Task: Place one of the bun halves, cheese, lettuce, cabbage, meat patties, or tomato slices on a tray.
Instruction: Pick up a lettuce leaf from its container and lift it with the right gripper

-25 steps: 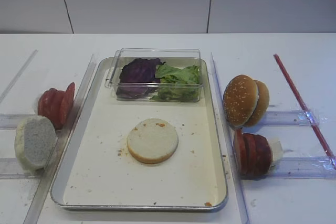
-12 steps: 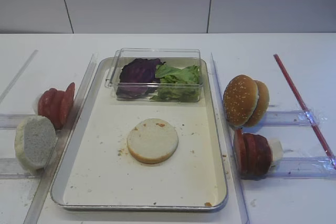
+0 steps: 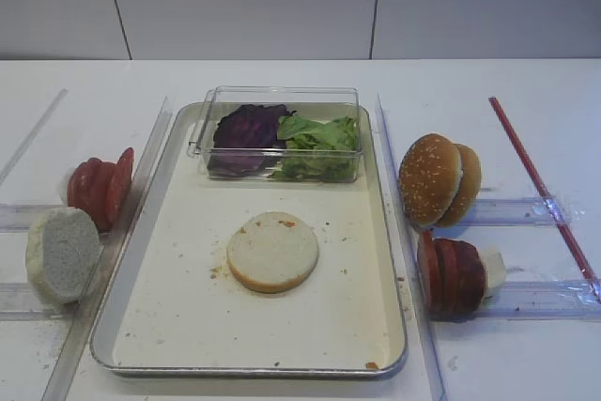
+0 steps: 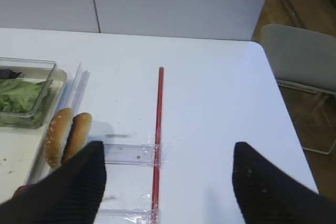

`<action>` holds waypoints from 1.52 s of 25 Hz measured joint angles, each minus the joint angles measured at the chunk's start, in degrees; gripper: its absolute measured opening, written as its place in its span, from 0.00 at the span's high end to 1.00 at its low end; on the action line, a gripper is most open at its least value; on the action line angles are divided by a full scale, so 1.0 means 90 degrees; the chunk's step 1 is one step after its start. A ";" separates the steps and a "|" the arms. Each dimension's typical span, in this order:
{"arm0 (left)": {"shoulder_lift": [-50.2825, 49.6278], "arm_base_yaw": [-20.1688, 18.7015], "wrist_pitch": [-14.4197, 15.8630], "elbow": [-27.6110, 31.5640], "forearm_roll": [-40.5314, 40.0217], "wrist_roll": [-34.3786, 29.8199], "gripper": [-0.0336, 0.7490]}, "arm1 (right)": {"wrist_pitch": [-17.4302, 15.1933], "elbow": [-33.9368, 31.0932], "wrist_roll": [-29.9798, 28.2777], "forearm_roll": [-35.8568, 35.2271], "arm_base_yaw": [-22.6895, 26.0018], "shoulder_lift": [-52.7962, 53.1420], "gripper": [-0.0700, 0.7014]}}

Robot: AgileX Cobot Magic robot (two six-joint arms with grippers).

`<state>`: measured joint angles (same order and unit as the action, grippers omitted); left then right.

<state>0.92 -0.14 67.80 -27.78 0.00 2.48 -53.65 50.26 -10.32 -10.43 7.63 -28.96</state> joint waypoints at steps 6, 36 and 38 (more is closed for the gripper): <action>0.0000 0.0000 0.0000 0.0000 0.0000 0.0000 0.40 | -0.0349 0.0896 -0.0380 -0.0583 0.0000 -0.1011 0.23; 0.0000 0.0000 0.0000 0.0000 0.0000 0.0000 0.40 | -0.2113 0.6101 -0.0424 -0.0381 -0.2833 -0.6653 0.23; 0.0000 0.0000 0.0000 0.0000 0.0000 0.0000 0.40 | -0.2113 0.6360 -0.0424 -0.0358 -0.2996 -0.7018 0.23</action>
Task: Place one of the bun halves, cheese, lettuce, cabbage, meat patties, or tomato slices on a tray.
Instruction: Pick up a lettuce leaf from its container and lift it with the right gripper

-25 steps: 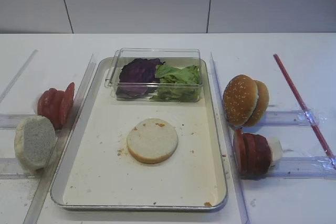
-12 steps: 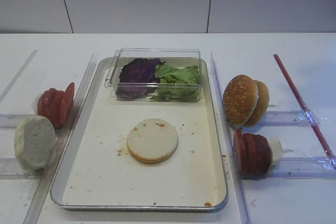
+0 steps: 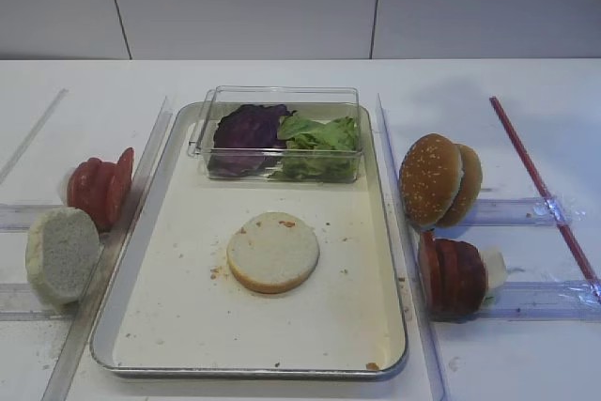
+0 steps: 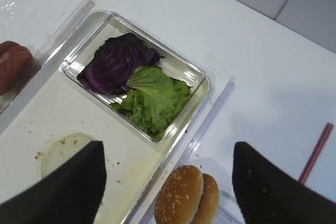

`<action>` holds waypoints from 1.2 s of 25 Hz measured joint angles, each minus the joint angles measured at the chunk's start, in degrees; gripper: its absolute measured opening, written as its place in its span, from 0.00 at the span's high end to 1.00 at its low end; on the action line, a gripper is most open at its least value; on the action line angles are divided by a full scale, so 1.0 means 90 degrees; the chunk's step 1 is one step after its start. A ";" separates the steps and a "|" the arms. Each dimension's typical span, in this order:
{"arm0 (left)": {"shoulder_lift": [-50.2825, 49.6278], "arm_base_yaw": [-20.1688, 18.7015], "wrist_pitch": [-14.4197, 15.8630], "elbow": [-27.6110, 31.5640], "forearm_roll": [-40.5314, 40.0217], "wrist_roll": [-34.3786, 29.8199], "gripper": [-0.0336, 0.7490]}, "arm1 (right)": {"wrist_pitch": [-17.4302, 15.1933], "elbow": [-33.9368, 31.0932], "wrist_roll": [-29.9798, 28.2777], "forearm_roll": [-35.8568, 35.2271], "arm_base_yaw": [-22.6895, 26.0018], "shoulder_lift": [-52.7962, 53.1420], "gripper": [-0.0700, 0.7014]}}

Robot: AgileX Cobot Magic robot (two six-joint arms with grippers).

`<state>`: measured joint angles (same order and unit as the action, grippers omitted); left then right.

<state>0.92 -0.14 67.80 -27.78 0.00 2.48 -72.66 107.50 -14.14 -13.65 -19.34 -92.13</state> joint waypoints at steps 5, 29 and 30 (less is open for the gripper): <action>0.0000 0.0000 0.0000 0.0000 0.0000 0.0000 0.40 | 0.0016 0.0442 0.0000 0.0026 -0.0320 -0.0787 0.23; 0.0000 0.0000 0.0000 0.0000 0.0000 0.0000 0.40 | 0.0104 0.0659 -0.1304 -0.0214 -0.0557 -0.2549 0.24; 0.0000 0.0000 0.0000 0.0000 0.0000 0.0000 0.40 | 0.0119 0.0675 -0.1472 -0.0218 -0.0557 -0.2587 0.24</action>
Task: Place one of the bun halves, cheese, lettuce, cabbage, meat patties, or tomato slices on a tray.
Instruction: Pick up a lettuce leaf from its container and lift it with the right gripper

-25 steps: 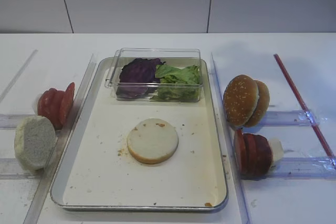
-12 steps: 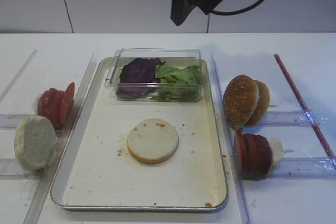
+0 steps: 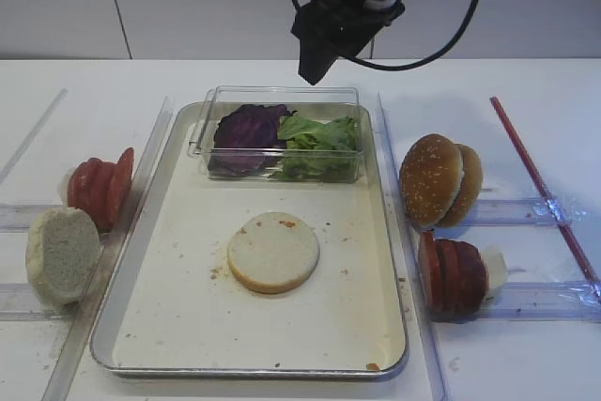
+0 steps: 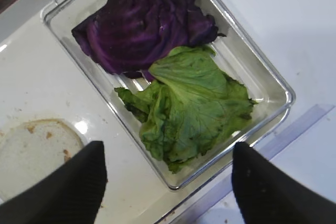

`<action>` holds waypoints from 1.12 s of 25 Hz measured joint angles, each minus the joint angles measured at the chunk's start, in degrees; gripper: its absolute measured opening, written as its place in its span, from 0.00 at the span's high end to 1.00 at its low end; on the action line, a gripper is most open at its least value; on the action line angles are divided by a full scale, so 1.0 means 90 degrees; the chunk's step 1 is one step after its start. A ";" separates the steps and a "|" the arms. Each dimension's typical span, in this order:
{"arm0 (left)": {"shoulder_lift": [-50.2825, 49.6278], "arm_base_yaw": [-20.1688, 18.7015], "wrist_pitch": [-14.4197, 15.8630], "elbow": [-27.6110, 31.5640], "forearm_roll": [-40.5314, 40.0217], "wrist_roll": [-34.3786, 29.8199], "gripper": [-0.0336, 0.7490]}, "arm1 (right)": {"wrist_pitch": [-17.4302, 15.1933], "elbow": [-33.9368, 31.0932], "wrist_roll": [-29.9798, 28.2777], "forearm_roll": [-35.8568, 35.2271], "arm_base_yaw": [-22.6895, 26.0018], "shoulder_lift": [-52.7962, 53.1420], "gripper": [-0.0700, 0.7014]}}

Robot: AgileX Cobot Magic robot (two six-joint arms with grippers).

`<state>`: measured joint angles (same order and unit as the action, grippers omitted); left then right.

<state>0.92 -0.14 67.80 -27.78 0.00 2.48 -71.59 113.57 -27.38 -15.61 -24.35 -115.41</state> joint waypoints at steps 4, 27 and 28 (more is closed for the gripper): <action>0.0000 0.0000 0.0000 0.0000 0.0000 0.0000 0.40 | -0.0001 0.0000 -0.1162 -0.0011 0.0000 -0.0066 0.24; 0.0000 0.0000 0.0000 0.0000 0.0000 0.0000 0.40 | 0.0044 0.0015 -0.1685 -0.0183 0.0000 -0.0545 0.24; 0.0000 0.0000 0.0000 0.0000 0.0000 0.0000 0.40 | 0.0044 0.0015 -0.1655 -0.0193 0.0000 -0.0594 0.24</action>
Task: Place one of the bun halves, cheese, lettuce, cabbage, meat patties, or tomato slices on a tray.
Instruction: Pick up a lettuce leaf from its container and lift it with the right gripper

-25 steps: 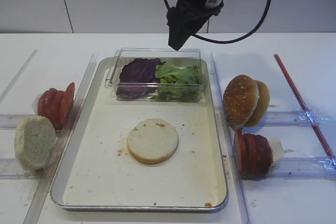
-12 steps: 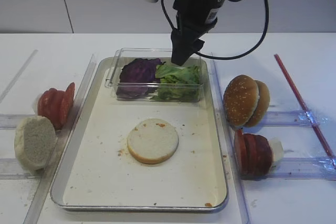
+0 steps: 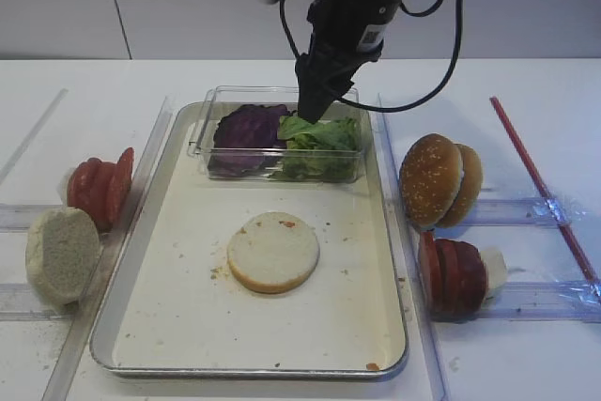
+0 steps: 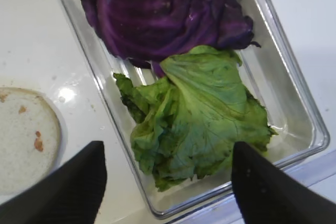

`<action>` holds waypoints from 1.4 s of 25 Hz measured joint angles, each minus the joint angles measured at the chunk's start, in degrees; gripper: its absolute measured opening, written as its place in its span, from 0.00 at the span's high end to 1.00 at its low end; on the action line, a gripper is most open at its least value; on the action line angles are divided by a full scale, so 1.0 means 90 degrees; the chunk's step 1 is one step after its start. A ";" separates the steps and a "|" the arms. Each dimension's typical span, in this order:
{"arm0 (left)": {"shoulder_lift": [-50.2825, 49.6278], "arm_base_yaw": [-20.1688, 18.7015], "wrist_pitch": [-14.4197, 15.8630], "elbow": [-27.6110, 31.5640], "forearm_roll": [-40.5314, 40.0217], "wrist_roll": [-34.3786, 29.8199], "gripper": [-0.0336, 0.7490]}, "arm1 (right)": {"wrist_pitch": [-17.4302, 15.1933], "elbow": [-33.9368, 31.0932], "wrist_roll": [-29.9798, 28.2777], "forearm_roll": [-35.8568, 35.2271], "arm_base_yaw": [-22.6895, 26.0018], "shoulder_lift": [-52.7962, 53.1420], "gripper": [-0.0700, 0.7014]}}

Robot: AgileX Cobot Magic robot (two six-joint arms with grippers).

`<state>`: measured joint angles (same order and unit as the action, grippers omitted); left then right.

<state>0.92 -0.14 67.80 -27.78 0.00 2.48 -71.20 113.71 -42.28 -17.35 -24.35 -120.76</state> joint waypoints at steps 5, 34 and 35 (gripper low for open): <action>0.0000 0.0000 0.0000 0.0000 0.0000 0.0000 0.40 | 0.0004 0.0000 -0.0051 -0.0015 0.0000 -0.0231 0.27; 0.0000 0.0000 0.0000 0.0000 0.0000 0.0000 0.40 | 0.0527 0.0000 0.0388 0.0176 0.0000 -0.0873 0.33; 0.0000 0.0000 0.0000 0.0000 0.0000 0.0000 0.40 | 0.0527 0.0000 0.0388 0.0188 0.0000 -0.0874 0.33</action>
<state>0.92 -0.14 67.80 -27.78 0.00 2.48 -66.46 113.71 -38.79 -15.66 -24.35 -128.62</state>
